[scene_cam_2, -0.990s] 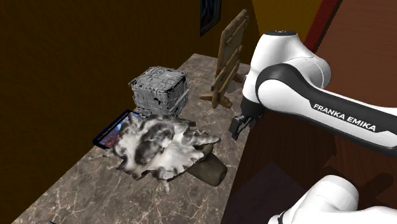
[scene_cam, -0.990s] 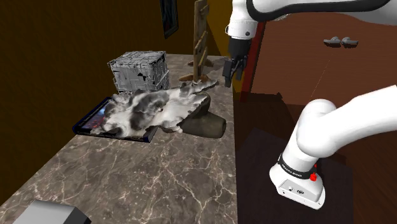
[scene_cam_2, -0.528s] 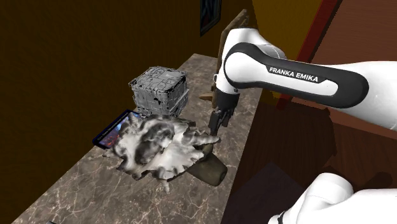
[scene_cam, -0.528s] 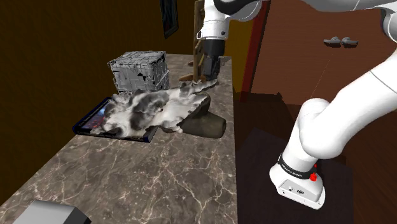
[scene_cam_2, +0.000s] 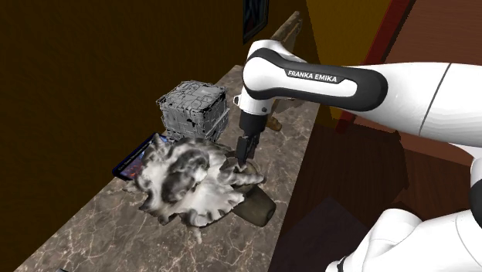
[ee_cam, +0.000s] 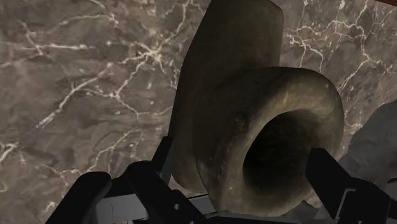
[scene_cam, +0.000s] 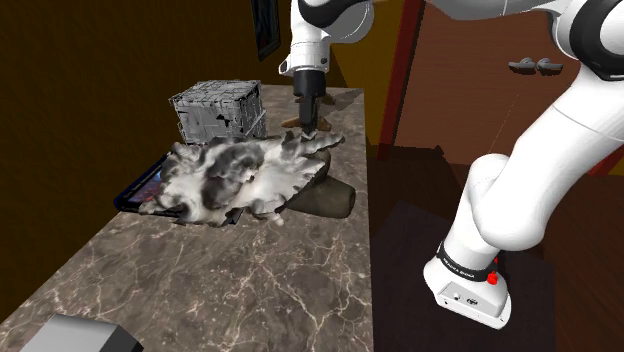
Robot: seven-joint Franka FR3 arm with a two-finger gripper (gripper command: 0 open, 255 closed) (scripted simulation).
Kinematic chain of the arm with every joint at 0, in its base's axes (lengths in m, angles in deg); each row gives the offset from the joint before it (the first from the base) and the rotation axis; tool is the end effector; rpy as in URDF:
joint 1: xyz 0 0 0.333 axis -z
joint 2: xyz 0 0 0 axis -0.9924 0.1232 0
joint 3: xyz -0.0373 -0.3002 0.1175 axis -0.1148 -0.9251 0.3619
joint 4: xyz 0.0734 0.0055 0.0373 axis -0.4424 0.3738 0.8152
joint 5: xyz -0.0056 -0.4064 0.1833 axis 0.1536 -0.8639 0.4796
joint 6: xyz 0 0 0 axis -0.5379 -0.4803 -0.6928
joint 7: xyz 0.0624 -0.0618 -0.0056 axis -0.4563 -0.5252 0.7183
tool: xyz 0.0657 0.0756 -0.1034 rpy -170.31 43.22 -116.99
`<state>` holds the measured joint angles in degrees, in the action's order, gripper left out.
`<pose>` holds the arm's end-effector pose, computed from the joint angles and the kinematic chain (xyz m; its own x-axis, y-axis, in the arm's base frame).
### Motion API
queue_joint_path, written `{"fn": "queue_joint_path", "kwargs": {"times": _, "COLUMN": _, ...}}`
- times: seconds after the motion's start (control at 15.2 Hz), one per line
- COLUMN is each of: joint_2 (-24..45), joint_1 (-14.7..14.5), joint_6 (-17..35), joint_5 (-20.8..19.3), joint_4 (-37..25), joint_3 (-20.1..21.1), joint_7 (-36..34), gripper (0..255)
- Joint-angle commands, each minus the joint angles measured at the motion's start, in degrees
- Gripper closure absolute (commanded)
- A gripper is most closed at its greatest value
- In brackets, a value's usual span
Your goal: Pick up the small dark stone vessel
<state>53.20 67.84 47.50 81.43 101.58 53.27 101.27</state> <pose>0.4847 0.1128 0.4990 0.8476 0.5304 -0.0182 0.4663 -0.7606 -0.4517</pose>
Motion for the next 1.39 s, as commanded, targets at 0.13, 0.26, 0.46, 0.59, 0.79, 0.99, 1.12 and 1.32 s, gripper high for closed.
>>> {"fn": "queue_joint_path", "kwargs": {"times": 0.13, "joint_2": 0.3, "joint_1": -0.1, "joint_6": 2.7, "joint_5": 0.2, "joint_4": 2.6, "joint_3": 0.1, "joint_7": 1.1, "gripper": 0}}
{"fn": "queue_joint_path", "kwargs": {"times": 0.26, "joint_2": 0.3, "joint_1": -0.1, "joint_6": 3.1, "joint_5": 0.2, "joint_4": 3.0, "joint_3": 0.1, "joint_7": 1.3, "gripper": 0}}
{"fn": "queue_joint_path", "kwargs": {"times": 0.46, "joint_2": 0.3, "joint_1": -0.1, "joint_6": 2.8, "joint_5": 0.3, "joint_4": 2.7, "joint_3": 0.2, "joint_7": 1.0, "gripper": 255}}
{"fn": "queue_joint_path", "kwargs": {"times": 0.59, "joint_2": 0.2, "joint_1": -0.2, "joint_6": 2.8, "joint_5": 0.3, "joint_4": 2.7, "joint_3": 0.3, "joint_7": 1.0, "gripper": 255}}
{"fn": "queue_joint_path", "kwargs": {"times": 0.79, "joint_2": 0.2, "joint_1": -0.2, "joint_6": 2.7, "joint_5": 0.3, "joint_4": 2.7, "joint_3": 0.3, "joint_7": 0.9, "gripper": 255}}
{"fn": "queue_joint_path", "kwargs": {"times": 0.99, "joint_2": 0.3, "joint_1": -0.1, "joint_6": 2.4, "joint_5": 0.2, "joint_4": 2.3, "joint_3": 0.1, "joint_7": 1.0, "gripper": 255}}
{"fn": "queue_joint_path", "kwargs": {"times": 1.12, "joint_2": 0.2, "joint_1": -0.1, "joint_6": 1.0, "joint_5": 0.2, "joint_4": 0.9, "joint_3": 0.1, "joint_7": 0.5, "gripper": 255}}
{"fn": "queue_joint_path", "kwargs": {"times": 1.32, "joint_2": 0.1, "joint_1": -0.1, "joint_6": -1.1, "joint_5": 0.1, "joint_4": -1.2, "joint_3": 0.0, "joint_7": -0.3, "gripper": 255}}
